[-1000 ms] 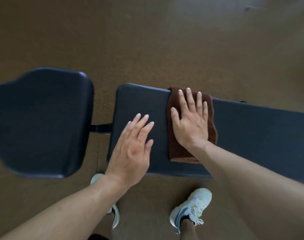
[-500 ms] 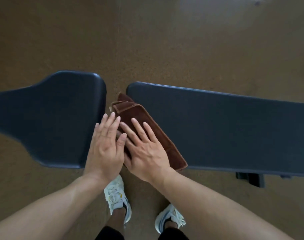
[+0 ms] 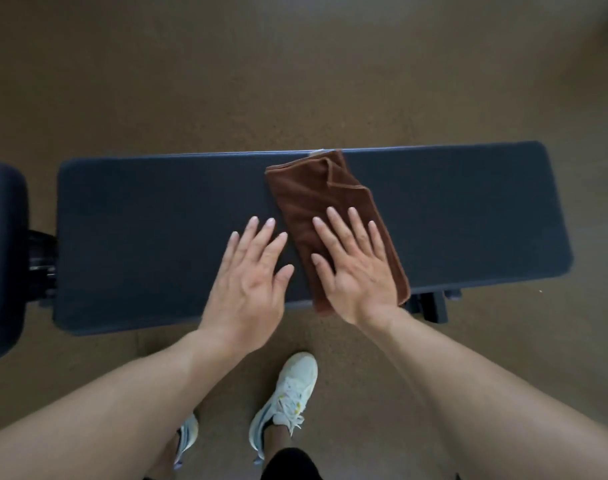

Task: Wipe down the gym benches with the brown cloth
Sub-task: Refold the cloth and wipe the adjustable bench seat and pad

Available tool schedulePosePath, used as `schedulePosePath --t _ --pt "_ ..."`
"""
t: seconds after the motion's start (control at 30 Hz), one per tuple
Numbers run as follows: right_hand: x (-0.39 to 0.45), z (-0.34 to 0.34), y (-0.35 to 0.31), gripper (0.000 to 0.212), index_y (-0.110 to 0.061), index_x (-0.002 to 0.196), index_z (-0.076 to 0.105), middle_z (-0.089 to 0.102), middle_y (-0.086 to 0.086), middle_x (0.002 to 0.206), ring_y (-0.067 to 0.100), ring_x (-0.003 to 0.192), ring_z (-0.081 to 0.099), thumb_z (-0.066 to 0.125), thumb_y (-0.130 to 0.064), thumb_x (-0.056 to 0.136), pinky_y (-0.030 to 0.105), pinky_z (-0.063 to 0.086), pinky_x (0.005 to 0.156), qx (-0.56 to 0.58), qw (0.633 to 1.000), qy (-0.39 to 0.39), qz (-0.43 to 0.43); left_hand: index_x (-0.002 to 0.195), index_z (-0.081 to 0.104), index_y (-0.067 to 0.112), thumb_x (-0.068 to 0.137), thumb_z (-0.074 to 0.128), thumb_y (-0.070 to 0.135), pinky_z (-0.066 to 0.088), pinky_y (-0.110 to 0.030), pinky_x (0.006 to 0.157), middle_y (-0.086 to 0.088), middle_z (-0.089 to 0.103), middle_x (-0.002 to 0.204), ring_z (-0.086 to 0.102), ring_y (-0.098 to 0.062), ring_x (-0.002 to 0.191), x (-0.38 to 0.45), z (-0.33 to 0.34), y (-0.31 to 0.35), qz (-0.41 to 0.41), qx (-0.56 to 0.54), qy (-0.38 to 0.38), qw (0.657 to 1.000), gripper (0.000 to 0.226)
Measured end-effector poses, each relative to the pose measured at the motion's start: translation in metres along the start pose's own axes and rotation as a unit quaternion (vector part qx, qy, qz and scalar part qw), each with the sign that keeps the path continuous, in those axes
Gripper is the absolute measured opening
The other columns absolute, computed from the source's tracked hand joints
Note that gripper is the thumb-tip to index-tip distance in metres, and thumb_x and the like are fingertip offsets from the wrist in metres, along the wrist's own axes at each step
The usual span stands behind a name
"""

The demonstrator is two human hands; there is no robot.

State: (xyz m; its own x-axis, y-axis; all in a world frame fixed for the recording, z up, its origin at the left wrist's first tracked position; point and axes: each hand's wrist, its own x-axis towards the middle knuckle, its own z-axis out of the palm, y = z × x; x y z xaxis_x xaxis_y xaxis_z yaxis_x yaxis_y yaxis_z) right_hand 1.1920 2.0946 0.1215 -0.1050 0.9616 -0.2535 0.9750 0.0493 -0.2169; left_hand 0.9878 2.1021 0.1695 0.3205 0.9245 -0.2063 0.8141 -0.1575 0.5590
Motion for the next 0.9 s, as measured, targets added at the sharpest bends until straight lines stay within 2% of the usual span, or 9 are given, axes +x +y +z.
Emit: schedulePosePath --t 0.1,0.17,0.23,0.33,0.47,0.57,0.7,0.8,0.9 --pt "-0.007 -0.014 0.073 0.062 -0.042 0.165 0.012 0.004 -0.015 0.175 0.013 0.162 -0.008 0.018 -0.059 0.106 0.042 -0.005 0.131 0.002 0.997 0.003 0.072 0.157 0.032 0.019 0.104 0.026 0.043 -0.001 -0.035 0.127 0.003 0.019 0.168 0.0 -0.009 0.156 0.015 0.024 0.048 0.021 -0.012 -0.029 0.999 0.058" --pt "-0.013 -0.021 0.11 0.064 -0.04 0.165 0.014 0.005 -0.014 0.175 0.014 0.162 -0.005 0.017 -0.06 0.104 0.042 -0.006 0.131 0.018 0.986 0.029 0.164 0.158 0.03 0.02 0.104 0.023 0.044 -0.002 -0.034 0.127 0.004 0.016 0.168 -0.002 -0.008 0.156 0.022 0.032 0.065 0.036 -0.016 -0.04 0.998 0.059" --pt "-0.026 -0.024 0.133 0.066 -0.037 0.166 0.018 0.007 -0.012 0.175 0.016 0.162 -0.004 0.019 -0.059 0.104 0.044 -0.005 0.131 0.054 0.955 0.071 0.282 0.158 0.029 0.021 0.107 0.024 0.043 -0.004 -0.033 0.127 0.005 0.014 0.169 -0.003 -0.007 0.156 0.025 0.038 0.068 0.041 -0.011 -0.044 0.998 0.056" --pt "-0.049 -0.011 0.129 0.067 -0.031 0.166 0.019 0.007 -0.007 0.176 0.018 0.162 -0.004 0.019 -0.056 0.105 0.046 -0.006 0.131 0.092 0.911 0.124 0.383 0.157 0.03 0.021 0.108 0.029 0.039 -0.003 -0.034 0.127 0.005 0.016 0.169 -0.004 -0.008 0.156 0.023 0.043 0.05 0.017 -0.012 -0.037 0.999 0.053" --pt "-0.056 0.0 0.096 0.069 -0.027 0.167 0.018 0.005 -0.006 0.176 0.019 0.162 -0.007 0.019 -0.054 0.103 0.045 -0.008 0.131 0.113 0.9 0.141 0.397 0.153 0.038 0.015 0.105 0.031 0.036 0.007 -0.038 0.128 -0.001 0.025 0.166 0.005 -0.012 0.156 0.009 0.048 0.02 0.02 -0.022 -0.014 0.999 0.053" --pt "-0.049 0.007 0.051 0.069 -0.027 0.167 0.02 0.007 -0.008 0.176 0.016 0.162 -0.006 0.02 -0.053 0.103 0.045 -0.006 0.131 0.09 0.936 0.118 0.32 0.152 0.041 0.013 0.105 0.034 0.032 0.01 -0.039 0.128 -0.002 0.028 0.165 0.009 -0.013 0.156 0.001 0.046 0.007 0.036 -0.051 0.003 0.998 0.051" --pt "-0.024 0.02 -0.059 0.063 -0.031 0.165 0.022 0.011 -0.009 0.175 0.019 0.163 0.0 0.027 -0.05 0.105 0.045 0.001 0.132 0.039 0.992 0.063 0.099 0.151 0.042 0.013 0.104 0.036 0.028 0.012 -0.041 0.127 -0.002 0.032 0.164 0.012 -0.013 0.156 -0.013 0.02 -0.023 0.016 -0.108 0.05 0.993 0.05" --pt "0.018 0.024 -0.149 0.066 -0.031 0.167 0.01 0.002 -0.006 0.176 0.025 0.163 -0.006 0.026 -0.048 0.105 0.048 0.003 0.132 -0.011 0.998 0.018 -0.062 0.153 0.038 0.015 0.105 0.032 0.029 0.011 -0.039 0.127 0.001 0.027 0.165 0.008 -0.008 0.155 -0.027 -0.021 -0.067 -0.019 -0.144 0.075 0.987 0.051" --pt "0.074 0.026 -0.226 0.062 -0.032 0.167 0.008 0.0 -0.006 0.176 0.024 0.162 -0.009 0.019 -0.049 0.108 0.046 -0.002 0.131 -0.006 0.996 0.015 -0.085 0.154 0.037 0.017 0.106 0.034 0.03 0.011 -0.038 0.127 0.002 0.028 0.165 0.009 -0.005 0.155 -0.041 -0.069 -0.126 -0.039 -0.161 0.1 0.981 0.05"
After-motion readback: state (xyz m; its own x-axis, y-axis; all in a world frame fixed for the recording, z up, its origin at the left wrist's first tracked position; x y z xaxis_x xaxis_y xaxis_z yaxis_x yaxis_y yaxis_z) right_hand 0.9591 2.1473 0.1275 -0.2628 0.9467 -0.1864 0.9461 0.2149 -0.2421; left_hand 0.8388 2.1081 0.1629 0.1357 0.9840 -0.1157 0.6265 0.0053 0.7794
